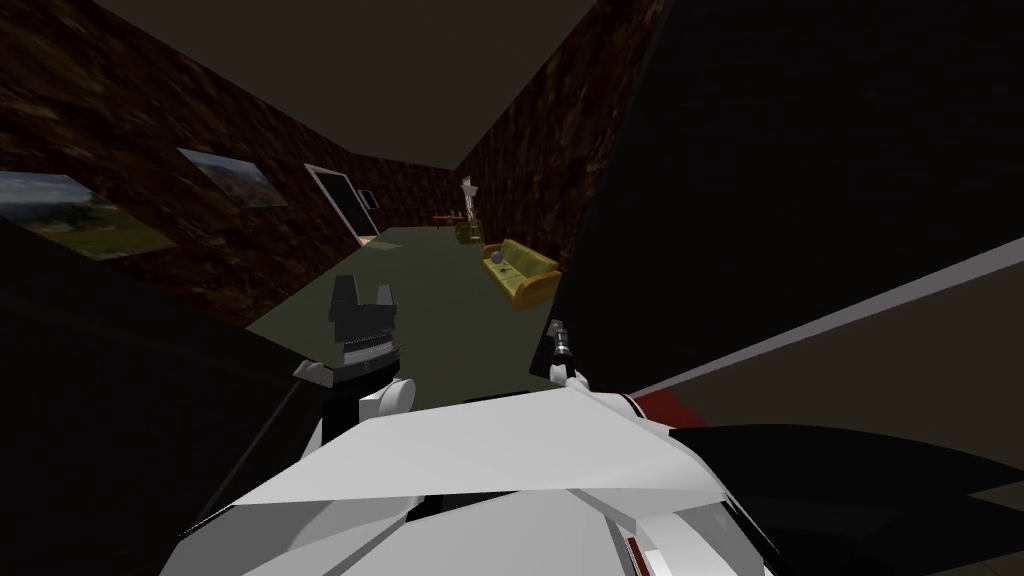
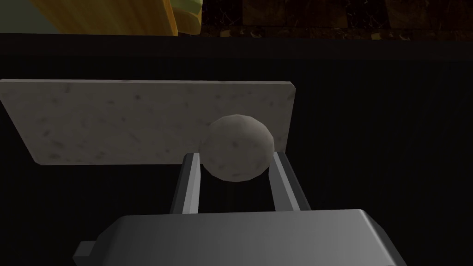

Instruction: Push the door open

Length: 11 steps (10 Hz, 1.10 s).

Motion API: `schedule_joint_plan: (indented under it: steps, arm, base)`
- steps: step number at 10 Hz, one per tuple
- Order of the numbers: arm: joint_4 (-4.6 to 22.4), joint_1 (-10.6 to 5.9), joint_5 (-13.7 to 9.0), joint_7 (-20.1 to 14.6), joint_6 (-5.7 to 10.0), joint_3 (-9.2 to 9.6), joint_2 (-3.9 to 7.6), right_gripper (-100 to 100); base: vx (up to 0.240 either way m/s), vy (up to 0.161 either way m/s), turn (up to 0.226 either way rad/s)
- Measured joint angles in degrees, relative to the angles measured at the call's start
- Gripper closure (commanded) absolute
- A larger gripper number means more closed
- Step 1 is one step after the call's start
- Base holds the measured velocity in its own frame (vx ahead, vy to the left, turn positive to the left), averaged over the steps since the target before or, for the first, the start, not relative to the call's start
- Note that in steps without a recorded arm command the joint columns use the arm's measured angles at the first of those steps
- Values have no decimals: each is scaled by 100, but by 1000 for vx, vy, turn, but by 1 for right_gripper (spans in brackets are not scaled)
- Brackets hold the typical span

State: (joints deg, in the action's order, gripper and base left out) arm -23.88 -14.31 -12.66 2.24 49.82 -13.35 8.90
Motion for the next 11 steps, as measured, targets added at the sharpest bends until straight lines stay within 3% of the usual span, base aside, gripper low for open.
schedule_joint_plan:
  steps: [2,5,6,7,9,11]
  arm:
    - [239,-97,-66,20,128,-96,53,100]
    - [119,-84,-92,33,104,-138,88,100]
    - [296,-135,-119,34,161,-171,101,100]
    - [-45,67,-139,84,18,-199,49,100]
    - [-26,21,-155,95,5,-223,79,100]
    - [287,-114,-181,66,148,-253,128,100]
  base:
    - [159,23,-26]
    - [55,3,-16]
    - [142,17,-28]
    - [74,-2,-18]
    - [15,-11,7]
    - [153,18,-34]
